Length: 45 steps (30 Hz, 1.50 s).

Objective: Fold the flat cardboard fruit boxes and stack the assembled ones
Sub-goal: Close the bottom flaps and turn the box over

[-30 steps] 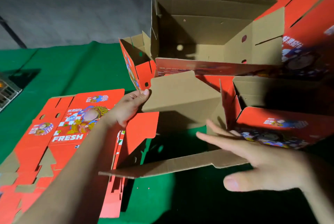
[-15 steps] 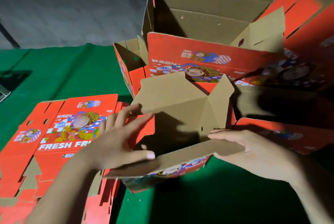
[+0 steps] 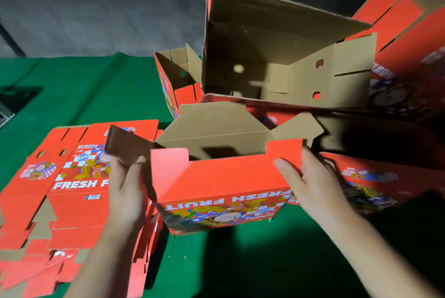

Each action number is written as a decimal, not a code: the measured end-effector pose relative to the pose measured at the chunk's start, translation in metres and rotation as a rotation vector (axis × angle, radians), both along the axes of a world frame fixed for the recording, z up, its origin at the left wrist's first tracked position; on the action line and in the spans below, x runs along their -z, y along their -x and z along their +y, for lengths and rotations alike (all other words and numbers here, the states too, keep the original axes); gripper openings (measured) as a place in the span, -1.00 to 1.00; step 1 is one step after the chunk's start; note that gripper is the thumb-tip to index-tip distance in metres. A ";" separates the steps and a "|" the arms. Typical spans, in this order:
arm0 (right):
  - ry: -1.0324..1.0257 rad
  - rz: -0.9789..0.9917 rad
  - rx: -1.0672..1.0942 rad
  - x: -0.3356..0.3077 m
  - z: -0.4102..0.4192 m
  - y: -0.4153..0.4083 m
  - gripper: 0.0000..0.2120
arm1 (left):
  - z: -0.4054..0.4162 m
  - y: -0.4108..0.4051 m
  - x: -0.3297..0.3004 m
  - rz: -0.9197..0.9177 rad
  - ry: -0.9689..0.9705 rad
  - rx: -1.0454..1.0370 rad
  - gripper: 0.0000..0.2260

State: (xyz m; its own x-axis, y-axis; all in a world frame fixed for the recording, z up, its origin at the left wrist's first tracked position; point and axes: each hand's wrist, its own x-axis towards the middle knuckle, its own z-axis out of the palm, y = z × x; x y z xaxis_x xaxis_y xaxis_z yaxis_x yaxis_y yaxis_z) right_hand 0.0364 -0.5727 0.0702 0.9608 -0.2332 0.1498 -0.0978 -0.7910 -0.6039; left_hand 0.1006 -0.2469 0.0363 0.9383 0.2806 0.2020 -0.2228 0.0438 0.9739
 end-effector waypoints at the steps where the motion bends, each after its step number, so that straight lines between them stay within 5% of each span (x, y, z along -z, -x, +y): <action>1: 0.059 0.005 0.074 0.004 0.006 -0.003 -0.42 | -0.003 -0.001 0.002 -0.024 0.028 0.006 -0.70; 3: 0.189 0.017 0.162 0.008 0.025 -0.004 -0.33 | -0.008 -0.001 0.000 -0.067 0.003 0.064 -0.72; 7: 0.363 0.009 0.201 0.009 0.056 -0.001 -0.26 | 0.005 -0.004 -0.009 -0.262 -0.617 0.195 -0.42; 10: 0.506 -0.089 0.153 -0.002 0.061 -0.002 -0.15 | 0.008 -0.003 -0.017 -0.280 -0.874 0.279 -0.32; 14: 0.471 -0.085 -0.046 -0.013 0.066 -0.030 -0.35 | -0.001 -0.003 -0.020 -0.334 -1.106 0.464 -0.18; 17: 0.497 -0.104 0.017 -0.012 0.078 -0.048 -0.26 | -0.002 -0.003 -0.022 -0.341 -1.223 0.525 -0.27; 20: 0.591 -0.295 -0.060 0.000 0.082 -0.056 -0.50 | -0.002 -0.003 -0.024 -0.206 -1.351 0.558 -0.46; 22: 0.681 -0.327 -0.079 0.003 0.079 -0.059 -0.55 | -0.007 -0.006 -0.025 -0.093 -1.415 0.516 -0.37; 28: 0.562 -0.081 -0.146 0.003 0.079 -0.054 -0.18 | -0.040 -0.028 -0.018 0.024 -1.713 0.226 -0.49; 31: 0.367 -0.089 -0.115 0.008 0.071 -0.044 -0.21 | -0.041 -0.039 -0.014 0.071 -1.715 0.130 -0.46; 36: 0.448 0.000 -0.210 0.019 0.057 -0.040 -0.61 | -0.044 -0.042 -0.019 0.014 -1.359 0.111 -0.29; 38: 0.181 -0.101 -0.144 0.012 0.050 -0.042 -0.68 | -0.040 -0.039 -0.026 -0.051 -1.143 0.136 -0.44; 41: -0.234 -0.306 0.109 0.004 0.040 -0.049 -0.51 | -0.029 -0.035 -0.029 -0.100 -0.882 0.297 -0.61; 43: -0.285 -0.103 0.099 0.004 0.035 -0.051 -0.38 | -0.029 -0.034 -0.026 -0.080 -0.968 0.331 -0.64; 45: -0.087 0.134 -0.033 0.009 0.031 -0.048 -0.38 | -0.033 -0.034 -0.019 -0.042 -1.179 0.282 -0.48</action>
State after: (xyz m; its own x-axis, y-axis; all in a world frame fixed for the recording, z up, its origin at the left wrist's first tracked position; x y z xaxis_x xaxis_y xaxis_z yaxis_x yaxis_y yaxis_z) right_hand 0.0849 -0.5418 0.0607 0.9781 -0.2081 0.0008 -0.1570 -0.7405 -0.6535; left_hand 0.1348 -0.2803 0.0553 0.9234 -0.3091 0.2278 -0.3808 -0.8126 0.4412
